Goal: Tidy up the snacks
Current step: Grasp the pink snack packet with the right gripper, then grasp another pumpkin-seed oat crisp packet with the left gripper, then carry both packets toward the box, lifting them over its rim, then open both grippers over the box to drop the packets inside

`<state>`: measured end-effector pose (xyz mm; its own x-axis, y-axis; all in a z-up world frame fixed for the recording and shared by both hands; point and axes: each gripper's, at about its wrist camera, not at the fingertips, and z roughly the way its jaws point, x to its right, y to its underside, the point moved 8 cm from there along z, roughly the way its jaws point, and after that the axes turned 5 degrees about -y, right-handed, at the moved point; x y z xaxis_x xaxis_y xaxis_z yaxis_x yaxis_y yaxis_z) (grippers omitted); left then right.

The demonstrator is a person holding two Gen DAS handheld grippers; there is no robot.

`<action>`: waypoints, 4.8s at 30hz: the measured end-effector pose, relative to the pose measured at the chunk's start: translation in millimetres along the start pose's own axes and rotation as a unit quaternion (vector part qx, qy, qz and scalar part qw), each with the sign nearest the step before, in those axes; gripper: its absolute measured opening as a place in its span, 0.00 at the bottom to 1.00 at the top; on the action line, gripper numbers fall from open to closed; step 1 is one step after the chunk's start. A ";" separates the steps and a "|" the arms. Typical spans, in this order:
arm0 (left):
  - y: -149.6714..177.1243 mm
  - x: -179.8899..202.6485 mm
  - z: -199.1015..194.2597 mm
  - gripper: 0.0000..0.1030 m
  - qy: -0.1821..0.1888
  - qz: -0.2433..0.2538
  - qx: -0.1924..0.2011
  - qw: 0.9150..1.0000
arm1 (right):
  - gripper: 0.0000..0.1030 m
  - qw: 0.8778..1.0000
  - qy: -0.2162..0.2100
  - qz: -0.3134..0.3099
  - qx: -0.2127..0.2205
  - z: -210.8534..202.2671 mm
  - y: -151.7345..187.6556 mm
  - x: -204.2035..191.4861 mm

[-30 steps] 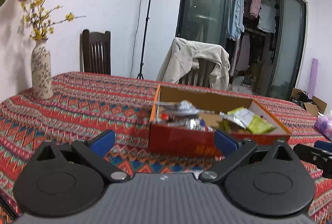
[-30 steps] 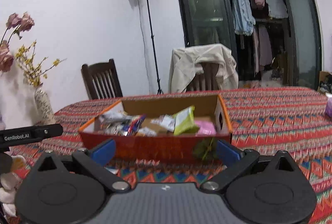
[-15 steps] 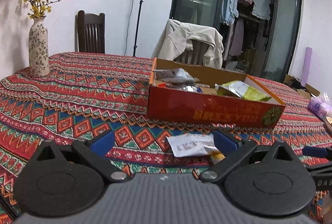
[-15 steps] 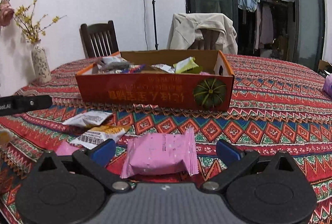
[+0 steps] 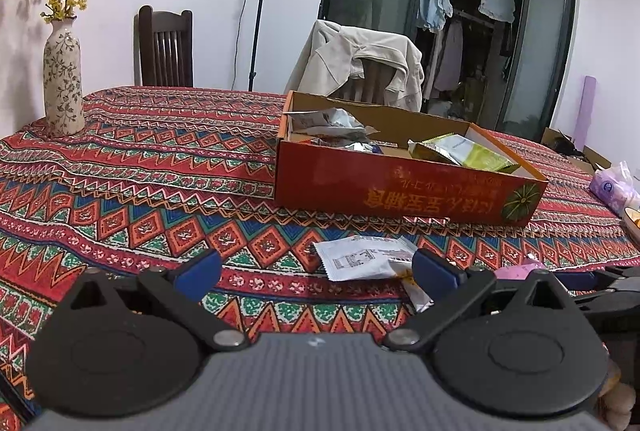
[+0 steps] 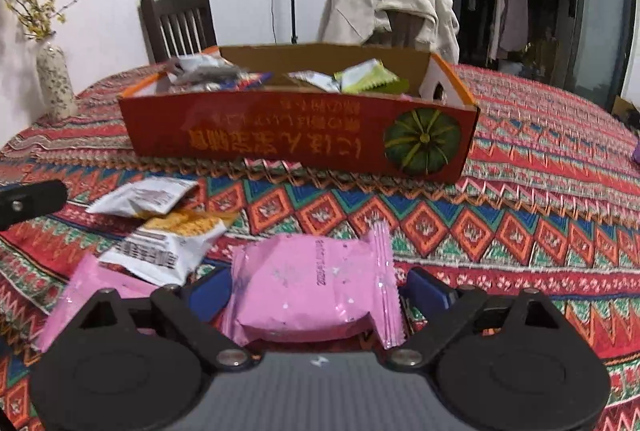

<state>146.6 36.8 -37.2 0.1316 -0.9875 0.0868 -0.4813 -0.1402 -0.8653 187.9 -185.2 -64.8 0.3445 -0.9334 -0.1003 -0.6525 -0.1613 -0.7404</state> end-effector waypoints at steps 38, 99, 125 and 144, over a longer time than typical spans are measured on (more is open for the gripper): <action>18.5 90.5 51.1 1.00 0.006 0.044 -0.114 0.992 | 0.68 0.994 -0.001 0.039 0.104 -42.7 -18.1 52.9; -1.9 77.5 -1.4 0.41 0.026 0.045 -0.034 0.998 | 0.68 0.987 -0.013 0.054 0.150 -51.8 -18.4 53.3; -102.7 81.5 14.1 0.40 0.036 0.040 0.059 0.997 | 0.68 0.980 -0.001 0.015 0.198 -65.0 -106.9 25.7; -138.6 71.0 119.9 0.40 -0.010 0.004 0.049 0.999 | 0.68 0.981 0.024 0.042 0.185 31.9 -179.8 44.2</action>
<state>326.6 -5.2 29.7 0.1454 -0.9869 0.0701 -0.3957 -0.1229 -0.9101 342.0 -187.3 42.7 0.2631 -0.9536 -0.1461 -0.3835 0.0356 -0.9229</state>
